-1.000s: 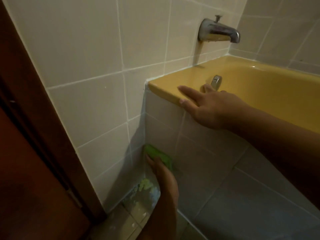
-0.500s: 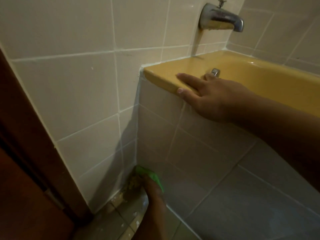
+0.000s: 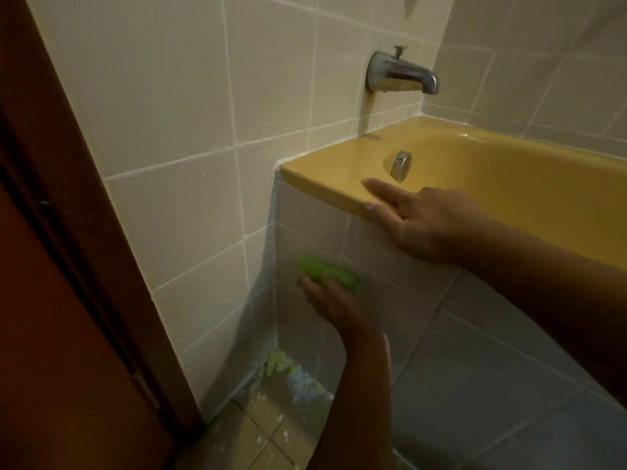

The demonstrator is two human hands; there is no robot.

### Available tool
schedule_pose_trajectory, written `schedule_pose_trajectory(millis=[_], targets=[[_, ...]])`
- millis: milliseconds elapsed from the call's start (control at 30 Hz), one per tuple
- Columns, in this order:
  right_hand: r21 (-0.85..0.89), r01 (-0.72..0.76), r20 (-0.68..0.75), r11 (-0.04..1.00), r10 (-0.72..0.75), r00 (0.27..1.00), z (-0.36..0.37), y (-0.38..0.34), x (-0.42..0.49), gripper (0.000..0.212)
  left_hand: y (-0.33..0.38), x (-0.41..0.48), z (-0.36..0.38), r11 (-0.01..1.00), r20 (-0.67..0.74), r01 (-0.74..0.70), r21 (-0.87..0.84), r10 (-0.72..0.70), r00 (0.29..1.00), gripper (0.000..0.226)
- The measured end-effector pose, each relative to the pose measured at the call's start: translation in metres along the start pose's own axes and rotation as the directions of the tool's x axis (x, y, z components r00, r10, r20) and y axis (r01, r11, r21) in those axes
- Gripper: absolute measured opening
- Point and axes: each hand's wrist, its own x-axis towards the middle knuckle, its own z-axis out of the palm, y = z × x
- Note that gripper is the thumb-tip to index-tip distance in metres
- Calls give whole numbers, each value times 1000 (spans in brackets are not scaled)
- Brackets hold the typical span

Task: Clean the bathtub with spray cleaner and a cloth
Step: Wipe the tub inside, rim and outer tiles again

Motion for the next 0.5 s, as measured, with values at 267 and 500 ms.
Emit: schedule_pose_trajectory(millis=[267,500], targets=[[12,1,-14,1000,-1,1000,-1,2,-6,61,52,-16,48,891,201,-421,167,387,900,73],[-56,5,-29,998,-7,1000,0,2,-3,63,-29,-8,-10,943,136,-304,135,287,948,54]])
